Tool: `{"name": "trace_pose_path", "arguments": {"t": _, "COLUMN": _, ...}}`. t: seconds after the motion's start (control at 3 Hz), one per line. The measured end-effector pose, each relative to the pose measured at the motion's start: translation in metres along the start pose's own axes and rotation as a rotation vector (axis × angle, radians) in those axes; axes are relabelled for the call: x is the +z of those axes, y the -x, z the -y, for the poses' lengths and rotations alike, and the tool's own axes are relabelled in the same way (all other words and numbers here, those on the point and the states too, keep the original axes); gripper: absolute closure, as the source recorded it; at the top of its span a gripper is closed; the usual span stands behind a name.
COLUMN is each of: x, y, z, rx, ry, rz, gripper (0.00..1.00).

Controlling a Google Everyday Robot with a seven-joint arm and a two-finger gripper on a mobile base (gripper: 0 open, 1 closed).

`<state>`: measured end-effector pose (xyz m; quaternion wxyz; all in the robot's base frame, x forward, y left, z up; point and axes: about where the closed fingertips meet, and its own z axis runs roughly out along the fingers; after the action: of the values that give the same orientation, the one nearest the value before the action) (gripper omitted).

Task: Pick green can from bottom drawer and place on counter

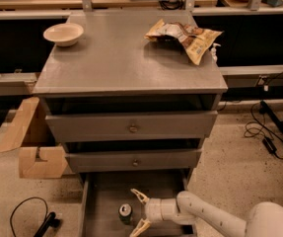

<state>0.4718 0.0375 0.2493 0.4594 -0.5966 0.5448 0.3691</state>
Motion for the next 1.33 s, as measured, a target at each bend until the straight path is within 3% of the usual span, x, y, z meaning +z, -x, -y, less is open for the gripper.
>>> {"name": "trace_pose_path", "arguments": {"t": 0.33, "x": 0.042, "y": -0.032, "z": 0.005, "rx": 0.048, "ry": 0.029, "rz": 0.013, "gripper": 0.0}}
{"name": "trace_pose_path", "arguments": {"t": 0.67, "x": 0.062, "y": -0.049, "z": 0.01, "rx": 0.079, "ry": 0.04, "rz": 0.02, "gripper": 0.0}}
{"name": "trace_pose_path", "arguments": {"t": 1.0, "x": 0.071, "y": -0.064, "z": 0.021, "rx": 0.12, "ry": 0.044, "rz": 0.015, "gripper": 0.26}}
{"name": "trace_pose_path", "arguments": {"t": 1.33, "x": 0.058, "y": -0.053, "z": 0.024, "rx": 0.138, "ry": 0.05, "rz": 0.014, "gripper": 0.49}}
